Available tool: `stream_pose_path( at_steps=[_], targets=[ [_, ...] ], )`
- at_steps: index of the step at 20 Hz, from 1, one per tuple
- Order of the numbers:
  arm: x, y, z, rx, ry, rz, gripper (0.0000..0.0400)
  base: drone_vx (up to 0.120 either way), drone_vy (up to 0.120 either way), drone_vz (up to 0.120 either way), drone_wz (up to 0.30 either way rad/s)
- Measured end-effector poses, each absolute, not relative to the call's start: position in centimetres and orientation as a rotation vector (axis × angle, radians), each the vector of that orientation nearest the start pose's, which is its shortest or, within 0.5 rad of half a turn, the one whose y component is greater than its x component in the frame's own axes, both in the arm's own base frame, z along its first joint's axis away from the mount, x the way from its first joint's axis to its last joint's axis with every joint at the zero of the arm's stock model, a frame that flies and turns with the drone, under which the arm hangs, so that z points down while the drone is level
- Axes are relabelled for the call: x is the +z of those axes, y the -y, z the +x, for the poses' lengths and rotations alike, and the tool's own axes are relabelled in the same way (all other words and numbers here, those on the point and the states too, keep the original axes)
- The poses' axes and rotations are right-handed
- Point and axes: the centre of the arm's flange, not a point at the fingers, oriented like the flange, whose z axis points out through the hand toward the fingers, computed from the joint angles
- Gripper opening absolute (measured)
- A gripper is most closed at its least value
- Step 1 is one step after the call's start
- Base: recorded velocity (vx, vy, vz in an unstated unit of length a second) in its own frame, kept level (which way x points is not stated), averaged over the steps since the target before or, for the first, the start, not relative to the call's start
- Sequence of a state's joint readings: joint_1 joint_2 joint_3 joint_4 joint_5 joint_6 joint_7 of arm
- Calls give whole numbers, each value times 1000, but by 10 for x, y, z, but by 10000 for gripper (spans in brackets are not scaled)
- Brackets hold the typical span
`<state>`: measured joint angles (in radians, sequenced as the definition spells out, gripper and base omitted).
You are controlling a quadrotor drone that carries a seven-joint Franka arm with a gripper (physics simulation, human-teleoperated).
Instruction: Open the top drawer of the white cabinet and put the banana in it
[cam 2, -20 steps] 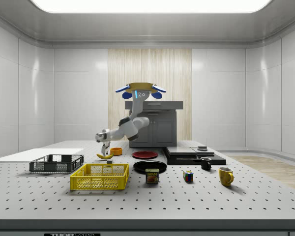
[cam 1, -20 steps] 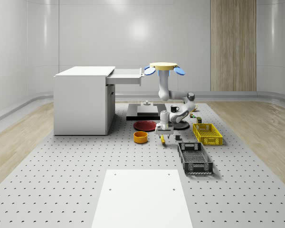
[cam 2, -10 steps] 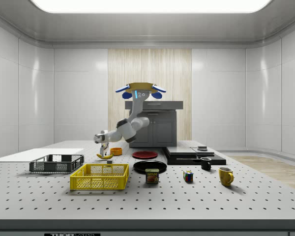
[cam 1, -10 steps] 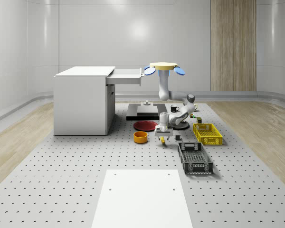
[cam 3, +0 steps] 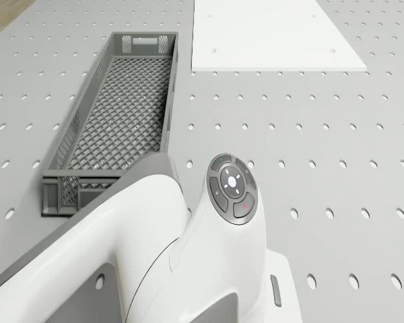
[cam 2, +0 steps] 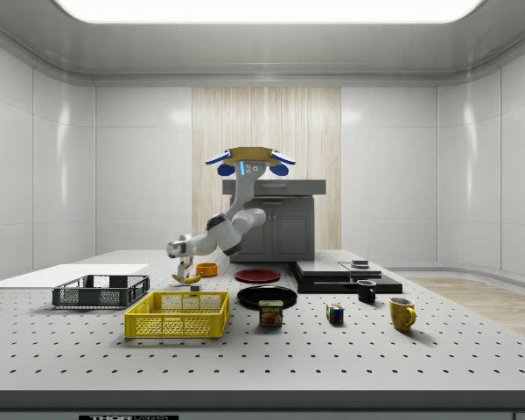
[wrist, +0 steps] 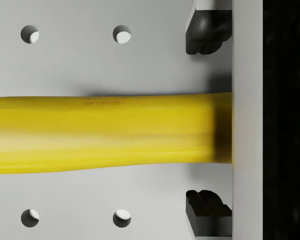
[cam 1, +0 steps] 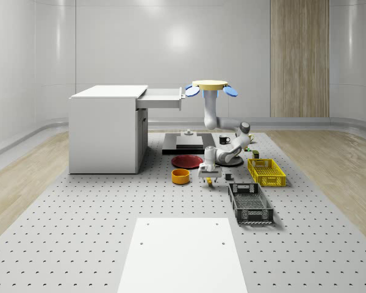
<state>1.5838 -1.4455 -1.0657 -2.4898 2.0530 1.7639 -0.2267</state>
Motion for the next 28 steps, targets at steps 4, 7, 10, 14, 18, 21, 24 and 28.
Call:
stream_pose_path(
  at_steps=[4,7,10,14,18,21,24,28],
  targets=[
    [632,-42,381,785,2,-2,242,0,0,0,0],
    [632,-42,381,785,2,-2,194,0,0,0,0],
    [633,-42,381,796,2,-5,190,0,0,0,0],
    [629,-42,381,797,2,-7,190,0,0,0,0],
    [615,-42,380,797,2,-8,190,0,0,30,0],
    [603,-42,380,794,2,-9,190,0,0,120,0],
    [596,-42,380,791,1,-9,190,0,0,120,0],
    [590,-42,381,789,1,-9,190,0,0,120,0]
  ],
)
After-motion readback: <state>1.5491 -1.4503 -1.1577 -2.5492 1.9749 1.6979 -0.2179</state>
